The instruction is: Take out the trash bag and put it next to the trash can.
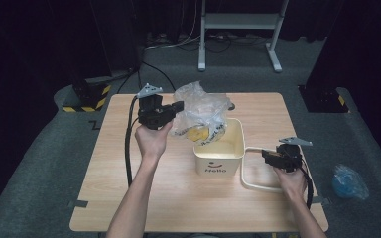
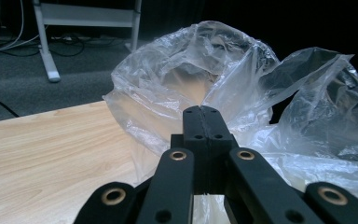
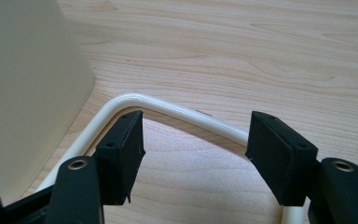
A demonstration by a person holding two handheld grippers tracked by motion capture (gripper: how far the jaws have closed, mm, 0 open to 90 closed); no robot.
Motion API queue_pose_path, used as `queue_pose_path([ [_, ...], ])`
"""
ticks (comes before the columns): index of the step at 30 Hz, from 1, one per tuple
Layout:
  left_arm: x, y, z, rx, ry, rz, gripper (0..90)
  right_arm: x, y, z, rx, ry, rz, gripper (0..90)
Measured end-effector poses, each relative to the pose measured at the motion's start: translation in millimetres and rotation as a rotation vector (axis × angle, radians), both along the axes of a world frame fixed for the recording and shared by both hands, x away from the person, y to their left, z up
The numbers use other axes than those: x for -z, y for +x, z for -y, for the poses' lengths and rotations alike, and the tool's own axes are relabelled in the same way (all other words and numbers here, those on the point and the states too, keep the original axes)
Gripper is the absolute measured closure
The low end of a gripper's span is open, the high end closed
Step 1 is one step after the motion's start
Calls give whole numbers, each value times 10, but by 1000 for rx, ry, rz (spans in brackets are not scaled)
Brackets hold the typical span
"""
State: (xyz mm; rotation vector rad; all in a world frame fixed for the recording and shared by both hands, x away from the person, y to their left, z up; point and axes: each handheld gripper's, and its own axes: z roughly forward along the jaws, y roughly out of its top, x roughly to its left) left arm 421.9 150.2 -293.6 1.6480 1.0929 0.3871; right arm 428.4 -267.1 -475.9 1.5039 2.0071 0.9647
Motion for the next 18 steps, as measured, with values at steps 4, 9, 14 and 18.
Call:
queue_pose_path([
  [4,-14,-13,-62,-9,-14,3,900,6,4,-7,-3,-7,1,361],
  [9,-18,-28,-126,-13,-18,0,900,20,13,-1,-1,-13,0,362],
  [14,-22,-44,-193,-23,-33,2,900,32,21,-16,-3,-19,2,362],
  [18,-34,-58,-248,-23,-51,1,900,46,30,-26,-1,-23,-5,361],
])
